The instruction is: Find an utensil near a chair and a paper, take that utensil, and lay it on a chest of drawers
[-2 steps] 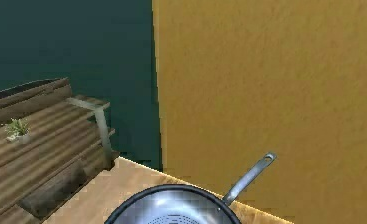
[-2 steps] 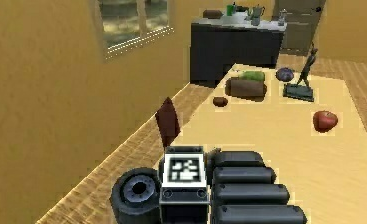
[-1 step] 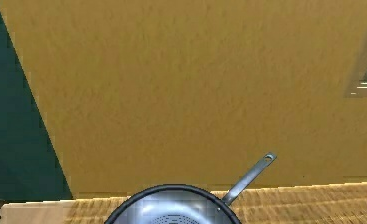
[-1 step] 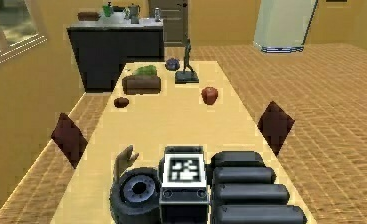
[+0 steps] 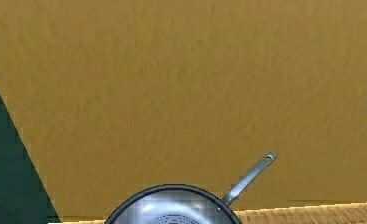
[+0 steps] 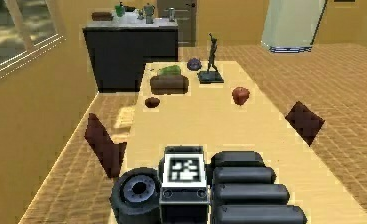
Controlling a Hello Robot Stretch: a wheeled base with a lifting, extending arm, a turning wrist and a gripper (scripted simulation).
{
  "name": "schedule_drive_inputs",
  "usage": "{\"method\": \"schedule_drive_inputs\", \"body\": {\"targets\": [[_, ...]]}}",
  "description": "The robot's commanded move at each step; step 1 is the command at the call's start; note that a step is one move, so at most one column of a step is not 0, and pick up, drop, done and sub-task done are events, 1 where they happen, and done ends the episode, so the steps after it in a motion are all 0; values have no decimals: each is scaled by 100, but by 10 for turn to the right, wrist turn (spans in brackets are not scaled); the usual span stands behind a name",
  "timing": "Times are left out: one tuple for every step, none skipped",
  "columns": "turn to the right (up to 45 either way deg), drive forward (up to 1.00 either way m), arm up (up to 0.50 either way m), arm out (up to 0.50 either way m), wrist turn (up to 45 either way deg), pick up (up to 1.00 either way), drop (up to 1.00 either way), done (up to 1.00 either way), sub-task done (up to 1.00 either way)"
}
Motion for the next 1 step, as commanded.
{"method": "schedule_drive_inputs", "body": {"targets": [[-450,0,0,0,0,0,0,0,0]]}}
